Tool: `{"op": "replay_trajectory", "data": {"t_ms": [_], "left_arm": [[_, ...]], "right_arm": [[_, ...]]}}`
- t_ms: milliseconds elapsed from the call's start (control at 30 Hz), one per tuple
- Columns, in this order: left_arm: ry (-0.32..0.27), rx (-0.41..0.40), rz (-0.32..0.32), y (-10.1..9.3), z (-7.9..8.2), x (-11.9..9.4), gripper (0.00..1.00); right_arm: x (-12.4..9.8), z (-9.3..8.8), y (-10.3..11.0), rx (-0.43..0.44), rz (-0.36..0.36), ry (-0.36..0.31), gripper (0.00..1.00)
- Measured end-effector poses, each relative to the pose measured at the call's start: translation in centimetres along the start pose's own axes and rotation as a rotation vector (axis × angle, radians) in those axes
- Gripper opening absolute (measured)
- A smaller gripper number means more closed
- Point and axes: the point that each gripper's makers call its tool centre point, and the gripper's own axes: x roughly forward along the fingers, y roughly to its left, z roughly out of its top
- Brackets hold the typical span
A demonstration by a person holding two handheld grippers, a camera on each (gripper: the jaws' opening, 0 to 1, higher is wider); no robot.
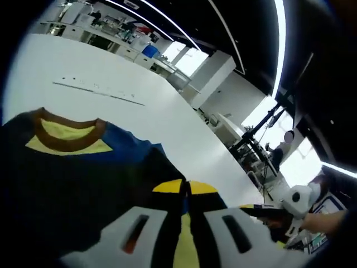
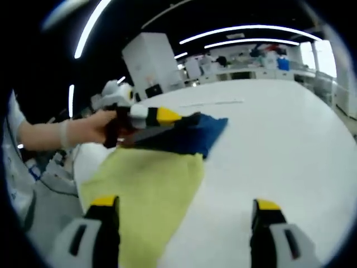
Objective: Fold the garment on the visible template until the final outline fits inside the template.
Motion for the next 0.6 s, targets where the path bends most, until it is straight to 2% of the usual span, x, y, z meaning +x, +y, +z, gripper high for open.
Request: {"op": "replay_trajectory", "data": {"t_ms": [333,433,600], "left_arm": [[0.058,0.01,0.008,0.6,-1.8,0.8,0.0],[0.06,0.011,0.006,0.6,-1.8,0.7,0.0],[0.063,0.077,-0.021,0.1,-1.8,0.6,0.0]], "right_arm": [[-0.1,-0.2,-0.2,0.015,-0.005,-0.004,0.98],[-0.1,-0.2,-0.2,0.021,-0.004,-0.005,0.98],[-0.1,-0.3,-0.1,0.018,-0.002,-0.001,0.98]]}}
